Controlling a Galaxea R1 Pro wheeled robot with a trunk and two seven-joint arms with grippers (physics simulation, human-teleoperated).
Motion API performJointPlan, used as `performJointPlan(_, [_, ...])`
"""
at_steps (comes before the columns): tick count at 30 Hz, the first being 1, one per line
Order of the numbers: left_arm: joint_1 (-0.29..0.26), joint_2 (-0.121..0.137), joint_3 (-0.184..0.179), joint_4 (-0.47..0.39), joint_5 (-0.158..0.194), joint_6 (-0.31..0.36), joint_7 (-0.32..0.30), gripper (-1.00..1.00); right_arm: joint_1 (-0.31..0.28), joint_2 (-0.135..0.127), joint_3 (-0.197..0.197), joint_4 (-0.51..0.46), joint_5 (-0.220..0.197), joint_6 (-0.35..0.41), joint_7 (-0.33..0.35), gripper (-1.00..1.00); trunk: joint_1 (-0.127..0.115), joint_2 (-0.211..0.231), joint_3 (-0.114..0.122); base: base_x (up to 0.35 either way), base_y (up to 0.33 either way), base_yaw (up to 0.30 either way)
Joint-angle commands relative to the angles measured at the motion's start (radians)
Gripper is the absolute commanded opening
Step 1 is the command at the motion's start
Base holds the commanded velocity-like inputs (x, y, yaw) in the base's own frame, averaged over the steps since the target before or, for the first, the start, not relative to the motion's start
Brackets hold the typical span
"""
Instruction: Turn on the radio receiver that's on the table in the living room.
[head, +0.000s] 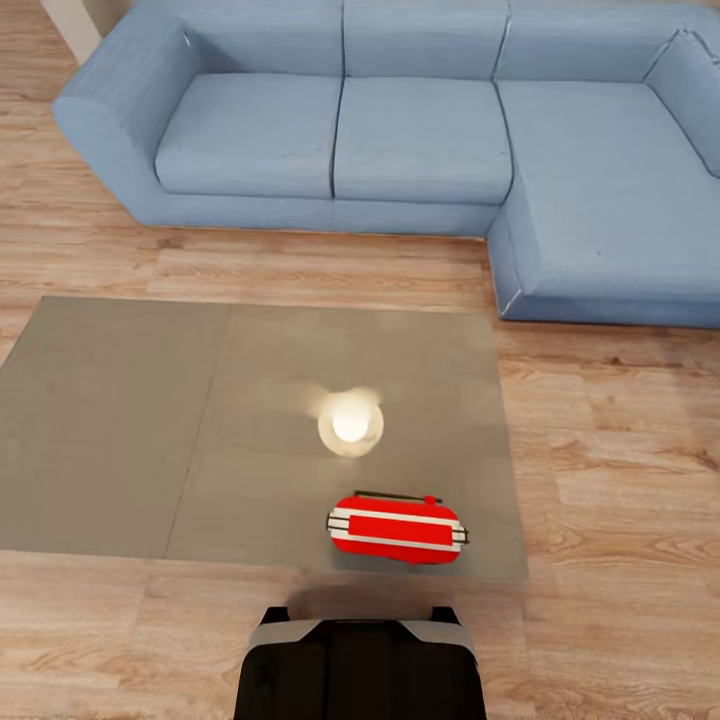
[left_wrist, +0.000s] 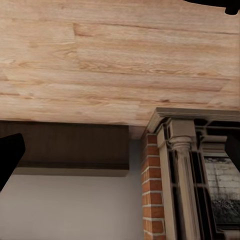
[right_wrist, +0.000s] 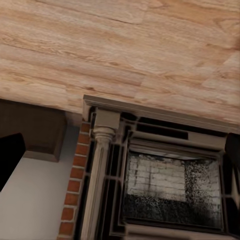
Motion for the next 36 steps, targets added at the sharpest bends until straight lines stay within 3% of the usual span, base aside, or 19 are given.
performJointPlan(1, [0.0,0.0,0.0,0.0,0.0,0.0,0.0,1.0,0.0,0.0,0.0,0.0,0.0,0.0,0.0,1.0,0.0,0.0,-0.002,0.0,0.0,0.0])
performJointPlan(20, [0.0,0.001,-0.003,-0.003,-0.009,0.002,0.004,1.0,0.0,0.009,0.002,-0.003,0.015,-0.015,-0.003,1.0,0.0,0.0,-0.009,0.0,0.0,0.0])
performJointPlan(23, [0.0,0.017,-0.005,-0.043,-0.008,0.002,-0.001,1.0,-0.001,0.004,0.017,-0.082,0.016,-0.013,0.005,1.0,0.0,0.0,-0.009,0.0,0.0,0.0])
performJointPlan(26, [0.0,0.058,0.0,-0.22,-0.004,0.006,-0.005,1.0,-0.004,-0.007,0.036,-0.321,0.013,0.042,0.004,1.0,0.0,0.0,-0.009,0.0,0.0,0.0])
performJointPlan(28, [0.0,0.091,0.001,-0.35,-0.003,0.012,-0.006,1.0,-0.004,-0.016,0.038,-0.481,0.012,0.126,0.004,1.0,0.0,0.0,-0.009,0.0,0.0,0.0])
performJointPlan(30, [0.0,0.115,0.002,-0.499,0.0,0.031,-0.008,1.0,-0.005,-0.055,0.034,-0.678,0.009,0.22,0.004,1.0,0.0,0.0,-0.009,0.0,0.0,0.0])
performJointPlan(32, [0.0,0.123,0.001,-0.688,0.035,0.121,-0.045,1.0,-0.006,-0.116,0.03,-0.91,0.005,0.308,0.003,1.0,0.0,0.0,-0.009,0.0,0.0,0.0])
performJointPlan(33, [0.0,0.124,0.001,-0.728,0.046,0.147,-0.059,1.0,-0.006,-0.128,0.03,-0.956,0.005,0.329,0.003,1.0,0.0,0.0,-0.009,0.0,0.0,0.0])
performJointPlan(35, [-0.001,0.134,0.001,-0.927,0.108,0.289,-0.159,1.0,-0.006,-0.18,0.026,-1.189,0.004,0.454,0.003,1.0,0.0,0.0,-0.009,0.0,0.0,0.0])
performJointPlan(36, [-0.001,0.139,0.002,-0.966,0.121,0.315,-0.185,1.0,-0.006,-0.188,0.023,-1.233,0.003,0.48,0.003,1.0,0.0,0.0,-0.009,0.0,0.0,0.0])
